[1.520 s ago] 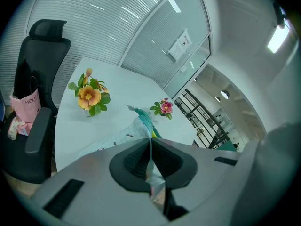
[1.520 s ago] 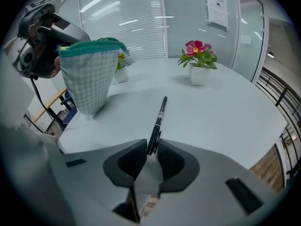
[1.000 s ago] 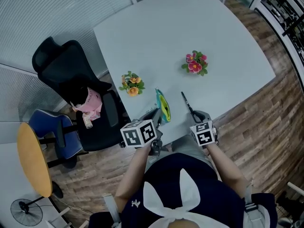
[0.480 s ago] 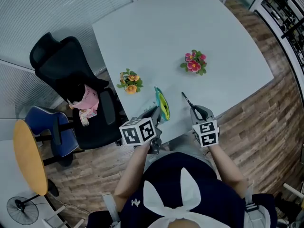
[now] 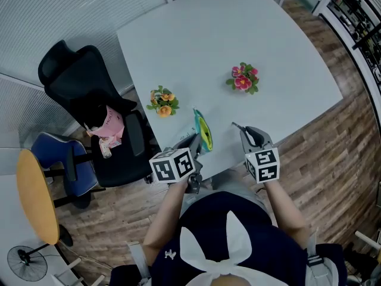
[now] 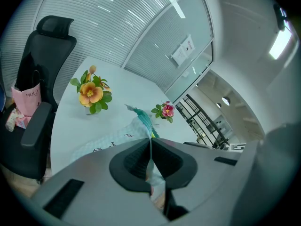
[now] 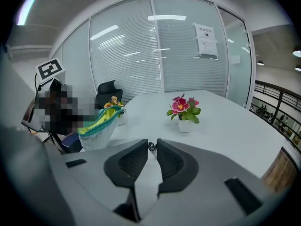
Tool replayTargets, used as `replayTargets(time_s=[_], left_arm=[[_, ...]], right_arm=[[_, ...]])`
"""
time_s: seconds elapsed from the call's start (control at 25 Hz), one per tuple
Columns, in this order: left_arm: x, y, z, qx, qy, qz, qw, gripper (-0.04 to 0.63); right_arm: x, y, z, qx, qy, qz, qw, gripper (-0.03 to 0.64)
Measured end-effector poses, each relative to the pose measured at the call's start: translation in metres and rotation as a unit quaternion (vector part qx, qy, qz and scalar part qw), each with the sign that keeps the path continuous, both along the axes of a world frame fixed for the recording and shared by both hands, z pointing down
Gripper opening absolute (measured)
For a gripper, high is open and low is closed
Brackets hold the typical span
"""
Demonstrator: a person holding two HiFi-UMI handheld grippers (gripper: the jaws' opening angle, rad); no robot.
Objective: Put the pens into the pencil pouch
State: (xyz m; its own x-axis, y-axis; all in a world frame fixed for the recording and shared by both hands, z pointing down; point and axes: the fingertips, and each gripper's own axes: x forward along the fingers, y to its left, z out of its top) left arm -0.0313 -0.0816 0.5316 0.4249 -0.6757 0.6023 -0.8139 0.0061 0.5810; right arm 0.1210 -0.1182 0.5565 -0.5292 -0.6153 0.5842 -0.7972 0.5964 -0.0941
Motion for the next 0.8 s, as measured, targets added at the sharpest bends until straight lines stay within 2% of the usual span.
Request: replayTargets(time_s=[0.8], left_arm=[[-0.011,0.004,-0.005,0.010,0.000,-0.014,0.9999,0.029]], right_arm=[[0.003,-0.016,-0.065,0.057,-0.060,0.016,0.996,0.064]])
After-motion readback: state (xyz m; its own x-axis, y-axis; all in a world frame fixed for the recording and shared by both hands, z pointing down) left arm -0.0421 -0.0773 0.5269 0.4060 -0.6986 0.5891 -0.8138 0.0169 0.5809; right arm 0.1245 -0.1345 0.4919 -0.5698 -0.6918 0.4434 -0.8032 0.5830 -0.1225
